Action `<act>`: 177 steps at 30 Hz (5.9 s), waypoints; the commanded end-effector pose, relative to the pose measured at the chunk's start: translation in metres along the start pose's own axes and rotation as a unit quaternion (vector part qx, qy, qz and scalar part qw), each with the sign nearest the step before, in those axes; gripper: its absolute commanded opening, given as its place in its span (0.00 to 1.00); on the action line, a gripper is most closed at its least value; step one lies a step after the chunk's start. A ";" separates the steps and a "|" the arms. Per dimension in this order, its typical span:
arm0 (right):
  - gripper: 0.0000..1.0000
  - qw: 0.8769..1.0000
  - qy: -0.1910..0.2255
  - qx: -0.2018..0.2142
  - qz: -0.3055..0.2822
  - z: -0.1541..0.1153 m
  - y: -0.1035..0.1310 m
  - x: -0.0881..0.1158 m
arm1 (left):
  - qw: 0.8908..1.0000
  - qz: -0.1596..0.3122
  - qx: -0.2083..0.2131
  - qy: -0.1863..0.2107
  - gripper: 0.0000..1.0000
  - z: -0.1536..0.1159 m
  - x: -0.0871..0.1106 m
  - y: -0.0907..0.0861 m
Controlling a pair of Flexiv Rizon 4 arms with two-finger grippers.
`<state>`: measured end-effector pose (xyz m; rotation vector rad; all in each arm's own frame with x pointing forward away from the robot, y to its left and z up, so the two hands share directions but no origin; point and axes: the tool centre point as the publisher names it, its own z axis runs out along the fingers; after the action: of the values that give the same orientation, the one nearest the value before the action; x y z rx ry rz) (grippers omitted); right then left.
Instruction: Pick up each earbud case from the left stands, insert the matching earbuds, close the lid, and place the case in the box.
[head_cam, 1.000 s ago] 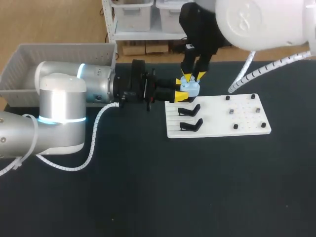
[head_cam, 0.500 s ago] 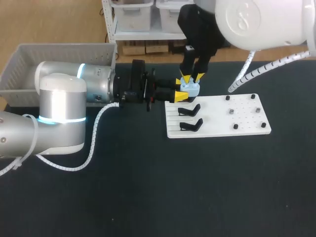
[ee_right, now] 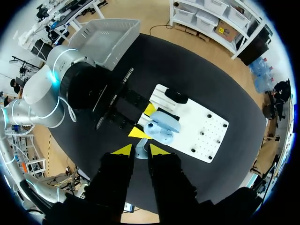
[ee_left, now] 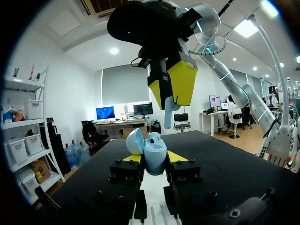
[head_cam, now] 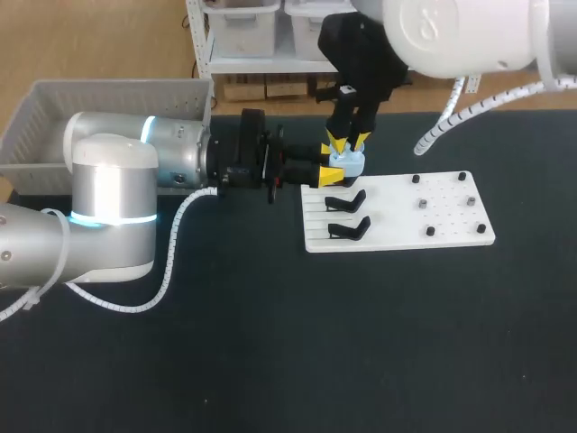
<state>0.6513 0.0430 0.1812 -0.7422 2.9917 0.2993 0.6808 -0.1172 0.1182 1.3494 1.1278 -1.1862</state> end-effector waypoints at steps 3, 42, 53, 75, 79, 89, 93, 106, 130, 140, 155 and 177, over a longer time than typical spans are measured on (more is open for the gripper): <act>0.00 1.000 0.010 0.005 -0.010 0.006 -0.002 -0.006 | 1.000 0.002 -0.003 -0.001 0.00 0.000 0.000 -0.002; 0.00 1.000 0.009 0.007 -0.007 0.022 -0.010 -0.013 | 1.000 0.002 -0.003 -0.001 0.00 0.000 0.000 -0.002; 0.00 1.000 0.010 0.006 -0.007 0.026 -0.011 -0.017 | 1.000 0.002 -0.003 -0.001 0.00 0.000 0.000 -0.002; 1.00 0.994 -0.066 0.036 0.077 -0.020 -0.026 -0.014 | 1.000 0.002 -0.003 -0.001 0.00 0.000 0.000 -0.002; 1.00 0.982 -0.105 0.044 0.150 -0.019 -0.045 -0.026 | 1.000 0.002 -0.003 -0.001 0.00 0.000 0.000 -0.002; 1.00 0.967 -0.101 0.065 0.223 0.008 -0.081 -0.043 | 1.000 0.002 -0.003 -0.001 0.00 0.000 0.000 -0.002; 1.00 0.967 -0.085 0.065 0.230 0.021 -0.088 -0.044 | 1.000 0.002 -0.003 -0.001 0.00 0.000 0.000 -0.002; 1.00 0.971 -0.064 0.060 0.221 0.030 -0.081 -0.027 | 1.000 0.002 -0.003 -0.001 0.00 0.000 0.000 -0.002; 1.00 0.951 -0.242 0.127 0.145 -0.057 -0.046 0.025 | 0.994 -0.051 -0.088 -0.043 0.00 -0.037 -0.019 -0.007; 1.00 0.950 -0.245 0.135 0.139 -0.062 -0.040 0.033 | 0.979 -0.010 -0.202 0.003 0.00 -0.113 -0.071 -0.012; 1.00 0.950 -0.245 0.135 0.139 -0.062 -0.040 0.033 | 0.907 -0.039 -0.404 0.115 0.00 -0.303 -0.057 0.063; 1.00 0.950 -0.245 0.135 0.139 -0.062 -0.040 0.033 | 0.891 -0.071 -0.407 0.187 1.00 -0.405 -0.014 0.120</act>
<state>0.6424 -0.0181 0.2325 -0.1822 2.5799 0.0619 0.8304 0.2682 0.1606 0.8172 1.7675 -0.3943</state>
